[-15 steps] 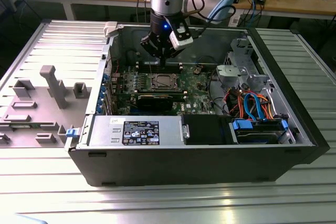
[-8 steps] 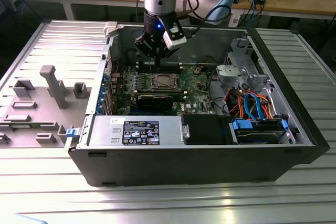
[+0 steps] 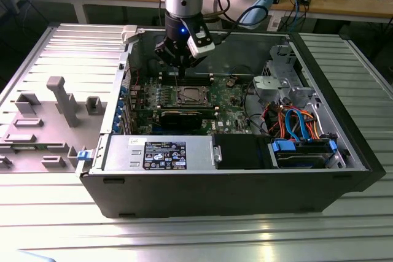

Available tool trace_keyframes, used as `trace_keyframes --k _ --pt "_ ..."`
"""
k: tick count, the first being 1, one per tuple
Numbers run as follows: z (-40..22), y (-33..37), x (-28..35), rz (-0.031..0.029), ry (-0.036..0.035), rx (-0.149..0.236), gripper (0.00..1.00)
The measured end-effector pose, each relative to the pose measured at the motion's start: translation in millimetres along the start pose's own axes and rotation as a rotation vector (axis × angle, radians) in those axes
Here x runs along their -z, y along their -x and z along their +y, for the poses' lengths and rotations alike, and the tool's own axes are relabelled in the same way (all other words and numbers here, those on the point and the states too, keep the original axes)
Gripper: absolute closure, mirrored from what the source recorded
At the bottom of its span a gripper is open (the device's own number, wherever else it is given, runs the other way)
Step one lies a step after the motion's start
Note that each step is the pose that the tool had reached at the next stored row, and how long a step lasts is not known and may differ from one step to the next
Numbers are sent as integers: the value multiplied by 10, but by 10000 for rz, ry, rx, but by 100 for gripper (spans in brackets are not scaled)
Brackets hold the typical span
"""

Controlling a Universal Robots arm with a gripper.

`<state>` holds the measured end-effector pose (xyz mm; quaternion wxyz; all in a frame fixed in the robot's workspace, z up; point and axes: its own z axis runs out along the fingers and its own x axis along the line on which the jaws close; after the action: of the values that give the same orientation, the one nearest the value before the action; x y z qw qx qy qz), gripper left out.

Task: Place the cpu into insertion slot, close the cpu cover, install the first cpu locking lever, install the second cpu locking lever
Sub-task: 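Install the first cpu locking lever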

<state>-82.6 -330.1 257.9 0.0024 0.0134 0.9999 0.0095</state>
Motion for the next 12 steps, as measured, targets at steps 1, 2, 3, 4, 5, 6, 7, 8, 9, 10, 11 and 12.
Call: trace_keyframes --k 1,2,3,4,5,6,7,8,9,10,11,12 --pt "0 -1 0 0 0 0 89" --pt "0 -1 0 0 0 0 89" --pt "0 -1 0 0 0 1 89" --pt "0 -1 0 0 0 0 89" --pt "0 -1 0 0 0 0 89" --pt "0 -1 0 0 0 0 89" --pt "0 -2 0 0 0 0 89" --pt "0 -2 0 0 -1 0 89" --pt "0 -2 0 0 0 0 89" --pt "0 -2 0 0 0 0 89" --pt "0 -2 0 0 0 0 89" --pt "0 -4 0 -15 -2 -2 89"
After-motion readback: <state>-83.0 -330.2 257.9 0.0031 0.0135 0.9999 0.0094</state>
